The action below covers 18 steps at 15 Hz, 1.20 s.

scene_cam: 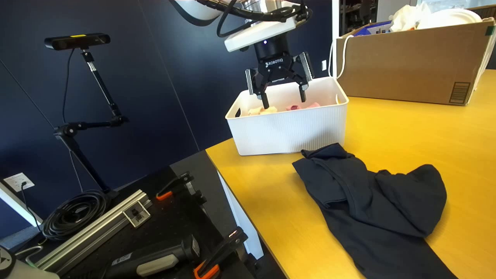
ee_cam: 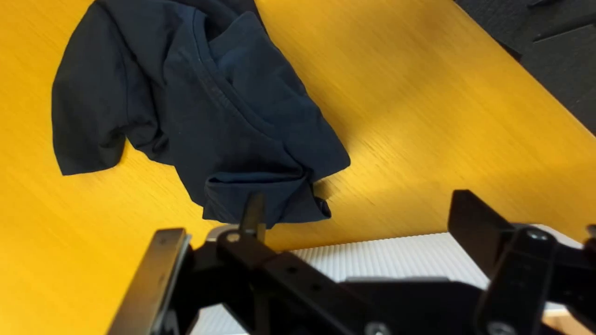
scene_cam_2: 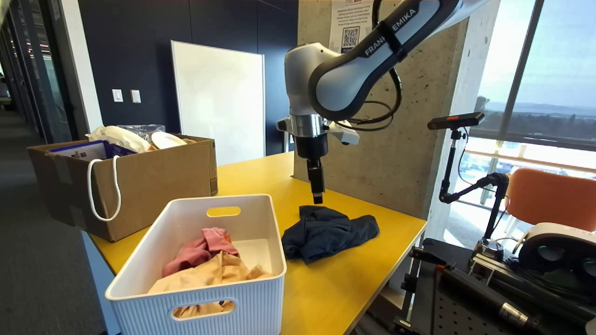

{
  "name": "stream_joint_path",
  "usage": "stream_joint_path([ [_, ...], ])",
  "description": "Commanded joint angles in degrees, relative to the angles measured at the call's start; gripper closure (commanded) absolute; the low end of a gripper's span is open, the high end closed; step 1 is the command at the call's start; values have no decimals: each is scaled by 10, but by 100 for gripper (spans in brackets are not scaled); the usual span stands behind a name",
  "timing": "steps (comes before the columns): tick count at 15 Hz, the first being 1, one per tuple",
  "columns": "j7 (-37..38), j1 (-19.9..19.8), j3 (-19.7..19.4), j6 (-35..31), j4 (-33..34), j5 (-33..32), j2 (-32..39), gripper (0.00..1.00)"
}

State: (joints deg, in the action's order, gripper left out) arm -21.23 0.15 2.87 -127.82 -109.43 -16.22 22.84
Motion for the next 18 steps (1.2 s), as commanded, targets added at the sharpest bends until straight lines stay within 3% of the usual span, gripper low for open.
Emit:
stream_joint_path([
  [1,-65,-18,6,-28,26,14,42,0],
  [10,-58,-34,-23,-104,-46,-21,50,0],
  [18,-90,-64,-34,-193,14,-40,141,0],
])
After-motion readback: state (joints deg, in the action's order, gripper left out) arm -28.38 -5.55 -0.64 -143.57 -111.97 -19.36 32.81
